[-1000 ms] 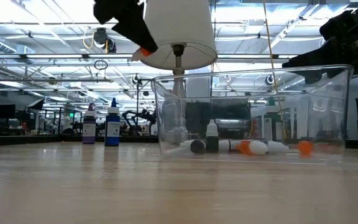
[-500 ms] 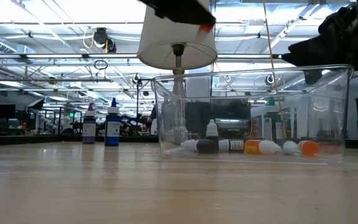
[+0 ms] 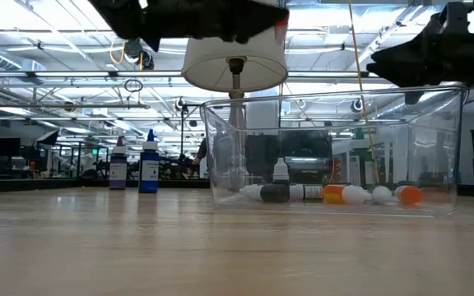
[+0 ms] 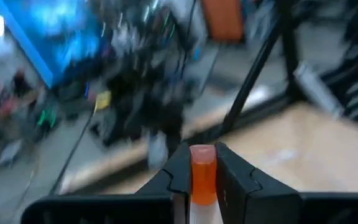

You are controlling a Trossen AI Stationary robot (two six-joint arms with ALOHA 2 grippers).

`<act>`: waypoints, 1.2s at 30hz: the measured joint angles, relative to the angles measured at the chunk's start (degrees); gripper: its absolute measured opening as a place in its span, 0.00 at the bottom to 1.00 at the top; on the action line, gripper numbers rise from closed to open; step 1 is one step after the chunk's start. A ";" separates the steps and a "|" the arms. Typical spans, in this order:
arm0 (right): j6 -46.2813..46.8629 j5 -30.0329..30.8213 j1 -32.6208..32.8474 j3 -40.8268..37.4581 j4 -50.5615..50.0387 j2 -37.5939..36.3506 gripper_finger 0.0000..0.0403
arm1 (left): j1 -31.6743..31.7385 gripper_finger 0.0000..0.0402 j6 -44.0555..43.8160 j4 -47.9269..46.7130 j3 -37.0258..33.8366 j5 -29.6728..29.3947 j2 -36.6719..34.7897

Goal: Pick & Place food coloring
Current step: Put the yellow food coloring bottle into the transparent bin

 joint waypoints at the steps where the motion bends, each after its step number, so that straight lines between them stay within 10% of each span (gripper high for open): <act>1: -1.42 0.02 -0.01 -0.02 2.21 1.90 0.28 | 0.66 0.11 -0.34 2.47 -0.64 2.66 -0.07; 19: -17.01 -6.11 1.56 16.97 35.55 57.39 0.40 | 5.69 0.11 -5.09 8.85 -3.37 7.25 -0.07; 27: -21.20 -6.28 1.52 28.92 37.19 69.00 0.61 | 6.25 0.11 -6.91 5.90 -3.37 5.56 -0.05; 36: -22.92 -7.58 1.48 31.98 39.20 73.06 0.61 | 6.25 0.11 -6.82 4.92 -3.39 4.94 -0.03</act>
